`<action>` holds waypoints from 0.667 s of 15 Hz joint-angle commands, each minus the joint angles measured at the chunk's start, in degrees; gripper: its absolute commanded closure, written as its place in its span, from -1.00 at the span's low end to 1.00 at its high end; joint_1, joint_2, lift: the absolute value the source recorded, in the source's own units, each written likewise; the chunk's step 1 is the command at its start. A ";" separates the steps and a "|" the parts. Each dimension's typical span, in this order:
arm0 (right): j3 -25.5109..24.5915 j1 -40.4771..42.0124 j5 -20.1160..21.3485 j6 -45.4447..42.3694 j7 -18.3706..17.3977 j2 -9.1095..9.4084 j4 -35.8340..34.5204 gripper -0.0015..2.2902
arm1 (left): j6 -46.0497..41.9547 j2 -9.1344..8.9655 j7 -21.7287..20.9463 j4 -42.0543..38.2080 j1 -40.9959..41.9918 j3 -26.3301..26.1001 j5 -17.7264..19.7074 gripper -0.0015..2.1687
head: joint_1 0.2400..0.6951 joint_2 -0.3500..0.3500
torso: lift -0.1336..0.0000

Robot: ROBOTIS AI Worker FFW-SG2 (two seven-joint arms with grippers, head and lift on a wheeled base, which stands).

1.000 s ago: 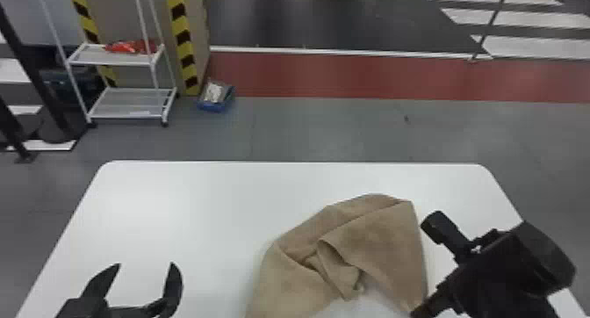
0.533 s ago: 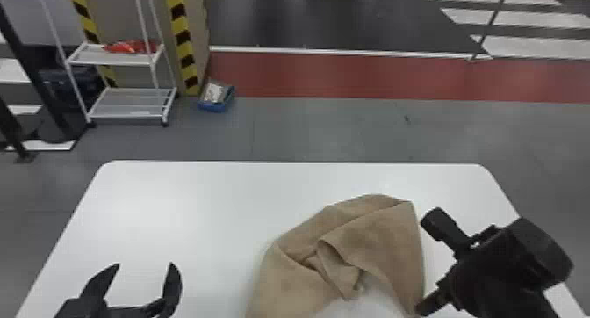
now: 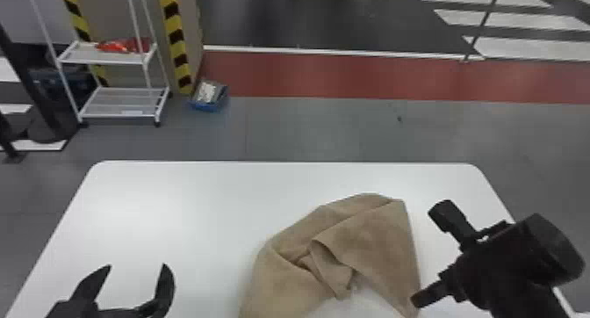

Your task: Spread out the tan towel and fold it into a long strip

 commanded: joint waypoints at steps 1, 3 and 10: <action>0.69 0.36 -0.29 2.00 0.28 0.21 -0.89 -0.68 | 0.00 0.00 0.00 0.00 0.00 0.00 0.03 -0.93 | 1.00 -0.23 | 1.00; 2.88 0.01 0.23 2.00 0.28 0.48 -0.81 -0.68 | 0.00 0.00 0.00 0.00 0.00 0.00 0.03 -0.93 | 1.00 -0.20 | 1.00; 9.65 -1.93 5.07 4.46 0.28 1.62 2.62 -0.66 | -0.53 0.00 0.00 0.44 0.00 0.09 0.12 -0.93 | 1.00 -0.07 | 1.00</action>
